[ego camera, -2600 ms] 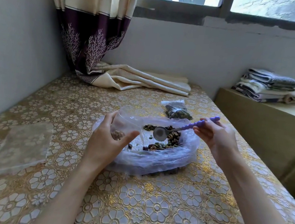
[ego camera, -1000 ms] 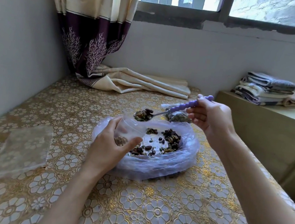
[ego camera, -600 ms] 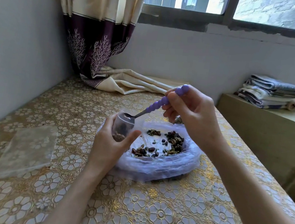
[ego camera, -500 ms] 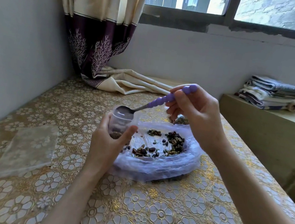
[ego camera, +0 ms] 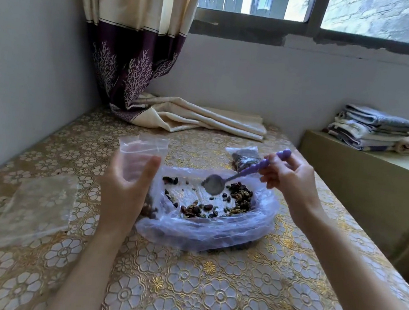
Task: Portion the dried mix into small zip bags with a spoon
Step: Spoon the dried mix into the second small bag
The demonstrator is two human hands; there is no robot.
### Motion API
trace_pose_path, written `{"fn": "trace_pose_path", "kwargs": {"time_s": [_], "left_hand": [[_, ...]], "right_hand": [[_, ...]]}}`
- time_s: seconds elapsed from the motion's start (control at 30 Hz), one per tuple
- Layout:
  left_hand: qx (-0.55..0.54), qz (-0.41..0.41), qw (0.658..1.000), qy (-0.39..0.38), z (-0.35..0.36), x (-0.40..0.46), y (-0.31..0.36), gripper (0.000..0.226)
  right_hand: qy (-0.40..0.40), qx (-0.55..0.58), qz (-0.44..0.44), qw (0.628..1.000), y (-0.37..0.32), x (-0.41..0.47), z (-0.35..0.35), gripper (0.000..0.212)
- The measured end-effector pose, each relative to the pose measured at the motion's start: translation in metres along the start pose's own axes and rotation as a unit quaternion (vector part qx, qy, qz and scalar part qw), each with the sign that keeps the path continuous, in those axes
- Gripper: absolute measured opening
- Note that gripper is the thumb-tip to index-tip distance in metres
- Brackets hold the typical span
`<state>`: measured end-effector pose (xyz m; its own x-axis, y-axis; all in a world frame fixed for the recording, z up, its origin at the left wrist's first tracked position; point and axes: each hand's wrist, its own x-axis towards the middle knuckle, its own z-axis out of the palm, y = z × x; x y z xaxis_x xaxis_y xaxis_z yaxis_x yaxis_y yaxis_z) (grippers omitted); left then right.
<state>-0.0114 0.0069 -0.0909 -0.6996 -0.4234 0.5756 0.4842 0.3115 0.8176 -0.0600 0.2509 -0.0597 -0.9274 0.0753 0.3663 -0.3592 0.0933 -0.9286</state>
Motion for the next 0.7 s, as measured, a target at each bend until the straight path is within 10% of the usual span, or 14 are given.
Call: {"fn": "trace_pose_path", "kwargs": {"time_s": [0.7], "left_hand": [[-0.001, -0.012, 0.998, -0.058, 0.002, -0.001, -0.006, 0.09]], "right_hand": [[-0.212, -0.081, 0.111, 0.967, 0.002, 0.063, -0.028, 0.014]]}}
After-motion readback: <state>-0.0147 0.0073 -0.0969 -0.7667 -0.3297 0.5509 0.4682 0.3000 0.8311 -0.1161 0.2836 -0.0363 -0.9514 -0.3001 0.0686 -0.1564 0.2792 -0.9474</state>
